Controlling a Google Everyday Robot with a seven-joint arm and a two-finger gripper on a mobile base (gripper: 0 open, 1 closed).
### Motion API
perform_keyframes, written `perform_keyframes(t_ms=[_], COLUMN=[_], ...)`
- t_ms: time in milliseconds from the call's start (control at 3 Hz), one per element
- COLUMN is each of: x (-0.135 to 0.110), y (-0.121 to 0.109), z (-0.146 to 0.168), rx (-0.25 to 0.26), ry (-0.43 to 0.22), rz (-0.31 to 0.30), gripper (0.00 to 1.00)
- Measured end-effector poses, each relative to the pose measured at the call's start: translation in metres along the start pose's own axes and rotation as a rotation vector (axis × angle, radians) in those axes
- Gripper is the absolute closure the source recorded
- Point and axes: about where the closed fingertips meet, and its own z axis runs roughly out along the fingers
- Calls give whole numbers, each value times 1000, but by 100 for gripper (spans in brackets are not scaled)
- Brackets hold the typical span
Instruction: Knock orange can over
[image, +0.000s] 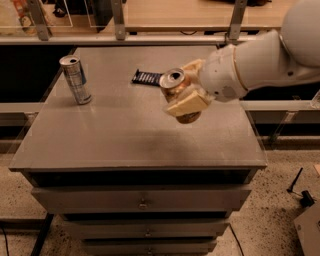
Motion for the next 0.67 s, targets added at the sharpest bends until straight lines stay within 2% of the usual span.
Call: perform_keyframes(t_ms=[333, 667], x=[-29, -22], y=[28, 66], z=[9, 41], rx=[-41, -176], ry=[201, 404], rz=[-69, -110], gripper=[51, 52])
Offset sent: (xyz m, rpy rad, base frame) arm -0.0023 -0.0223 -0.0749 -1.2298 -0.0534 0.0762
